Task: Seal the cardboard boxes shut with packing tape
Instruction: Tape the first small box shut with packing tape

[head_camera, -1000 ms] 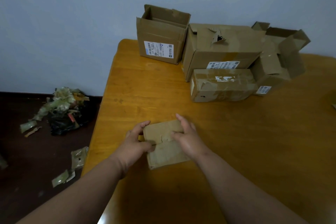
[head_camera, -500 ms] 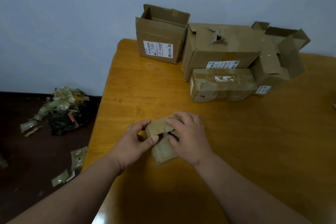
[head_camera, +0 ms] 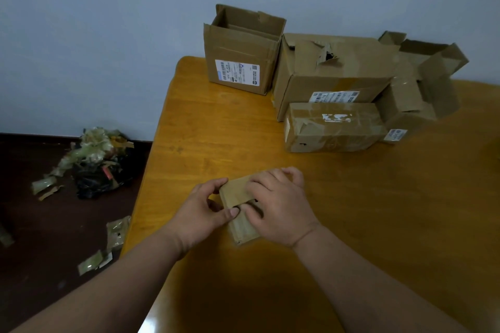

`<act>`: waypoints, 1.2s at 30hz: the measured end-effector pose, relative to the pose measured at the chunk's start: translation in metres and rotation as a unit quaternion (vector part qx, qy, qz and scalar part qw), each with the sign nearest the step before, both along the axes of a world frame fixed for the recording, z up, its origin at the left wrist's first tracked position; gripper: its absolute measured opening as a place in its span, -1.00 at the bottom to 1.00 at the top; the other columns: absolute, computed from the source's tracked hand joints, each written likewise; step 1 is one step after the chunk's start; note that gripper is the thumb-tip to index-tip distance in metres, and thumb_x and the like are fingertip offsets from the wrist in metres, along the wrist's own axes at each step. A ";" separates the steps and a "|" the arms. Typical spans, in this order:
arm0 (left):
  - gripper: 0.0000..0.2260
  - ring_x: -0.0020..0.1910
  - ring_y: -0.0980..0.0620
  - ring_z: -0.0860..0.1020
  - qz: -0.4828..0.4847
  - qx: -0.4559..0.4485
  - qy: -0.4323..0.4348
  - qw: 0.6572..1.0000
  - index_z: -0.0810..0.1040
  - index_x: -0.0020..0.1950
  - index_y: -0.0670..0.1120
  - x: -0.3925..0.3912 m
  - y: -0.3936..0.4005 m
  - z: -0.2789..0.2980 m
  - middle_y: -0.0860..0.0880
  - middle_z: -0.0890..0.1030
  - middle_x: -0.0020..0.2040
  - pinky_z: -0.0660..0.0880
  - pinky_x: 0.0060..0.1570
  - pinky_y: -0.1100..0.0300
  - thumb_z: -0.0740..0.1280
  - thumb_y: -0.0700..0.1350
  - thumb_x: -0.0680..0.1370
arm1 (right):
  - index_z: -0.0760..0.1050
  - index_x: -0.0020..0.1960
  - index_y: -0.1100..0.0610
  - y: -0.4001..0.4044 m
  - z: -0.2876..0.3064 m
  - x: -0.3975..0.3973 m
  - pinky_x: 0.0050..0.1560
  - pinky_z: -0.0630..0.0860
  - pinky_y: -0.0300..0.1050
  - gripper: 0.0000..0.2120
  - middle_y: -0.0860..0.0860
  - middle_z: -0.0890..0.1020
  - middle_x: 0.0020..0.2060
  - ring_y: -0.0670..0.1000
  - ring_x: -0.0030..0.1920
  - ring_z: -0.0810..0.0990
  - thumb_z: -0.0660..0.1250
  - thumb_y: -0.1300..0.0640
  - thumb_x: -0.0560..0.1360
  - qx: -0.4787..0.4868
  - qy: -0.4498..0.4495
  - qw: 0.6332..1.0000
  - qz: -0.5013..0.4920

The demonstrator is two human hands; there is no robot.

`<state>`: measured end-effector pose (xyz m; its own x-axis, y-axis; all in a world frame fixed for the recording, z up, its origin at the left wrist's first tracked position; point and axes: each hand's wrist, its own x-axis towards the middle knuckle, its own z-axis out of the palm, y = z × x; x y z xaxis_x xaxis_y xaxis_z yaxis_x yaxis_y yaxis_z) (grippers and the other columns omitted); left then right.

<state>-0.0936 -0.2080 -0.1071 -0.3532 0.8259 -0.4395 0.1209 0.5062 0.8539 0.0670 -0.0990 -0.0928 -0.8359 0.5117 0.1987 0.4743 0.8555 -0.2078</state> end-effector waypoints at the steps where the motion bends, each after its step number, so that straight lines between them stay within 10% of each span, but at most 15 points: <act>1: -0.39 0.07 0.06 0.50 -0.004 -0.002 -0.002 1.000 0.32 0.45 0.14 -0.001 0.000 0.000 0.10 0.40 0.25 0.46 -0.13 0.38 0.50 -0.03 0.47 | 0.59 0.14 -0.03 0.001 0.001 0.003 0.30 0.19 0.09 -0.65 -0.10 0.58 0.19 -0.01 0.25 0.48 0.28 -0.18 0.46 -0.034 -0.009 0.999 -0.016; 7: -0.47 0.17 0.09 0.51 0.038 -0.009 -0.032 0.999 0.36 0.44 0.18 0.009 0.012 0.001 0.11 0.41 0.32 0.50 0.14 0.12 0.39 0.18 0.50 | -0.14 0.58 -0.21 0.005 -0.007 0.018 0.52 0.04 0.08 -0.38 -0.19 -0.16 0.58 -0.01 0.58 -0.08 0.05 -0.25 0.61 -0.355 -0.065 0.915 -0.182; 11: -0.52 0.18 0.02 0.51 0.053 -0.009 0.001 0.999 0.33 0.46 0.21 0.017 0.025 -0.003 0.05 0.39 0.35 0.52 0.18 0.04 0.36 0.05 0.57 | -0.15 0.58 -0.21 0.002 -0.006 0.017 0.48 0.14 -0.02 -0.40 -0.15 -0.03 0.58 -0.02 0.56 0.06 0.09 -0.13 0.65 -0.484 0.039 0.843 -0.233; 20: -0.49 -0.02 0.20 0.50 0.089 -0.007 -0.004 0.996 0.27 0.53 0.10 0.031 0.045 -0.001 0.09 0.45 0.25 0.41 -0.21 0.35 0.32 -0.12 0.61 | -0.15 0.58 -0.22 0.012 -0.004 0.018 0.34 0.34 -0.06 -0.39 -0.13 0.05 0.56 0.02 0.46 0.27 0.11 0.05 0.67 -0.489 0.033 0.831 -0.263; 25: -0.44 0.14 0.02 0.48 0.121 -0.023 -0.018 0.992 0.20 0.56 0.07 0.039 0.054 0.005 0.02 0.43 0.36 0.42 0.07 0.10 0.34 -0.08 0.60 | -0.17 0.58 -0.21 0.028 0.000 0.033 0.46 0.23 0.01 -0.39 -0.12 0.01 0.58 0.04 0.53 0.16 0.09 0.03 0.68 -0.517 0.025 0.817 -0.256; 31: -0.43 0.41 -0.19 0.28 0.049 0.010 0.301 0.952 0.29 0.51 -0.04 0.050 0.081 0.033 -0.14 0.36 0.44 0.25 0.38 -0.13 0.38 -0.03 0.54 | -0.13 0.56 -0.27 0.040 0.012 0.050 0.51 0.12 0.16 -0.40 -0.20 -0.05 0.58 0.05 0.57 0.02 0.11 -0.15 0.64 -0.537 0.038 0.793 -0.285; 36: -0.46 0.36 -0.15 0.31 -0.057 0.047 0.340 0.938 0.29 0.49 0.07 0.082 0.122 0.060 -0.06 0.37 0.41 0.32 0.33 -0.16 0.36 0.03 0.54 | 0.04 0.58 -0.16 0.060 0.020 0.075 0.52 0.15 0.11 -0.44 -0.08 0.13 0.57 0.03 0.55 0.12 0.11 -0.17 0.64 -0.514 0.051 0.802 -0.300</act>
